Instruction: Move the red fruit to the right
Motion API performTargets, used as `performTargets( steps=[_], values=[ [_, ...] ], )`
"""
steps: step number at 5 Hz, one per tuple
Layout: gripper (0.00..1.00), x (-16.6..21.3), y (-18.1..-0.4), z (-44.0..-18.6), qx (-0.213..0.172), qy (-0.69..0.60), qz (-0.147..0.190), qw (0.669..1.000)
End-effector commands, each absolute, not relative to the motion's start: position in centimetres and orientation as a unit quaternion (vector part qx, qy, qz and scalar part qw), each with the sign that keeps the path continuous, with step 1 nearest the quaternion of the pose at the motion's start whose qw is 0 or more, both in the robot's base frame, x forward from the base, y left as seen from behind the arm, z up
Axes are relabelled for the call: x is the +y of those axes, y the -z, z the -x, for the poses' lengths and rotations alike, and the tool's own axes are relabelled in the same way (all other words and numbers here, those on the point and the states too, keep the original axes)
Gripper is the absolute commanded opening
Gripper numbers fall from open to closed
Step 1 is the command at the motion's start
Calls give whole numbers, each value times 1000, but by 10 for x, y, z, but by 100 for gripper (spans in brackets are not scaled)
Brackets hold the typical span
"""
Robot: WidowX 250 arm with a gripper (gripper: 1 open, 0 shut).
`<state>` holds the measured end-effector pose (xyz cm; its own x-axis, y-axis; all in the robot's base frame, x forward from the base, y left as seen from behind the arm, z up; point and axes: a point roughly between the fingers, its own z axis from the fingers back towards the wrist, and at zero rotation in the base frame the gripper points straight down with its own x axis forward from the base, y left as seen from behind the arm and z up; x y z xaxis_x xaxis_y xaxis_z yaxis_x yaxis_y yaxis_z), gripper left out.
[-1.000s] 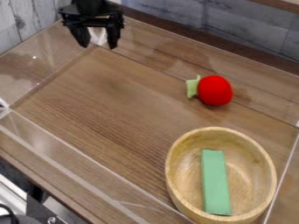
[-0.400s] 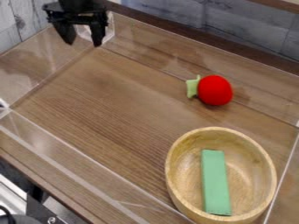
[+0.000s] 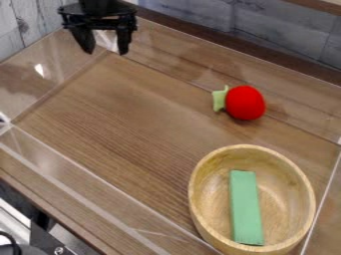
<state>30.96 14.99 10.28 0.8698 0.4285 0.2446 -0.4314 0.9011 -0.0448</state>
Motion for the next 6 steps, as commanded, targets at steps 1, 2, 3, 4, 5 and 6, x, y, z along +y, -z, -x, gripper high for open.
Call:
performTargets(
  steps=[1, 2, 3, 4, 5, 6],
  values=[
    [100, 147, -128, -315, -162, -231, -18, 959],
    [100, 159, -129, -315, -165, -249, -25, 954],
    [100, 171, -129, -315, -165, -265, -31, 950],
    [0, 173, -123, -313, -163, -289, -36, 943],
    [0, 170, -118, -310, -163, -304, -40, 938],
    [100, 160, -120, -307, -163, -326, -47, 930]
  ],
)
